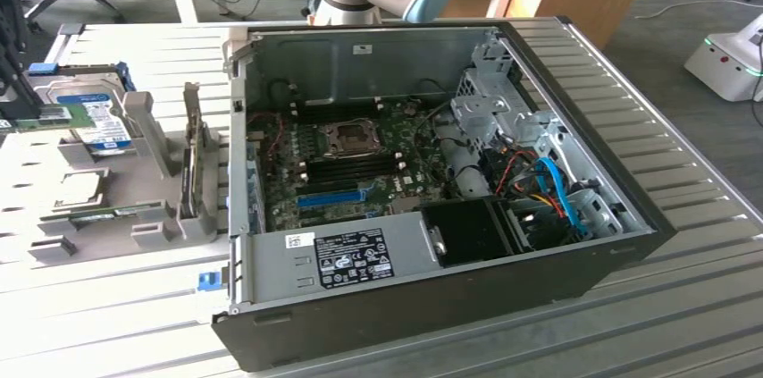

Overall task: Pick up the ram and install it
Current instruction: 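Pick up the ram and move it above insertion slot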

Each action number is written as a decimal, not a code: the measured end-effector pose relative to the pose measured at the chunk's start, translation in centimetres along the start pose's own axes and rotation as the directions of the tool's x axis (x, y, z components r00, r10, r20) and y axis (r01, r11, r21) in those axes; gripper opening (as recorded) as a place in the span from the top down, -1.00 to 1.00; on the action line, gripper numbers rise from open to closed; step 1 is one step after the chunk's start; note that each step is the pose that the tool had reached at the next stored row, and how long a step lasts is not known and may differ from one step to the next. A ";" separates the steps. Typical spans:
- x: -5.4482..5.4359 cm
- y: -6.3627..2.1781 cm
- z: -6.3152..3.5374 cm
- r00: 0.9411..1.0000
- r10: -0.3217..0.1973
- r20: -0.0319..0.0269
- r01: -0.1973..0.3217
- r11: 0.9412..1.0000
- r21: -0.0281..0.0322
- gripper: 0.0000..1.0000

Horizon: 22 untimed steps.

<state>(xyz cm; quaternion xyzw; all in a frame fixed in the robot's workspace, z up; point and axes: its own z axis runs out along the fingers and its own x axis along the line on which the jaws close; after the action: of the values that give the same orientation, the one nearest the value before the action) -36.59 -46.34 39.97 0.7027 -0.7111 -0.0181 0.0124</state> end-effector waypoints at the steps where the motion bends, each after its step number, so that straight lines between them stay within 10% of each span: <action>1: 0.0 0.00 0.00 1.000 0.000 0.000 0.000 1.000 0.000 0.76; 22: 0.0 -3.34 -0.16 1.000 0.000 0.000 0.000 1.000 0.000 0.76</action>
<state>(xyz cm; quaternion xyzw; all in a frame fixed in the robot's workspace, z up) -33.24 -46.33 39.99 0.7027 -0.7111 -0.0181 0.0125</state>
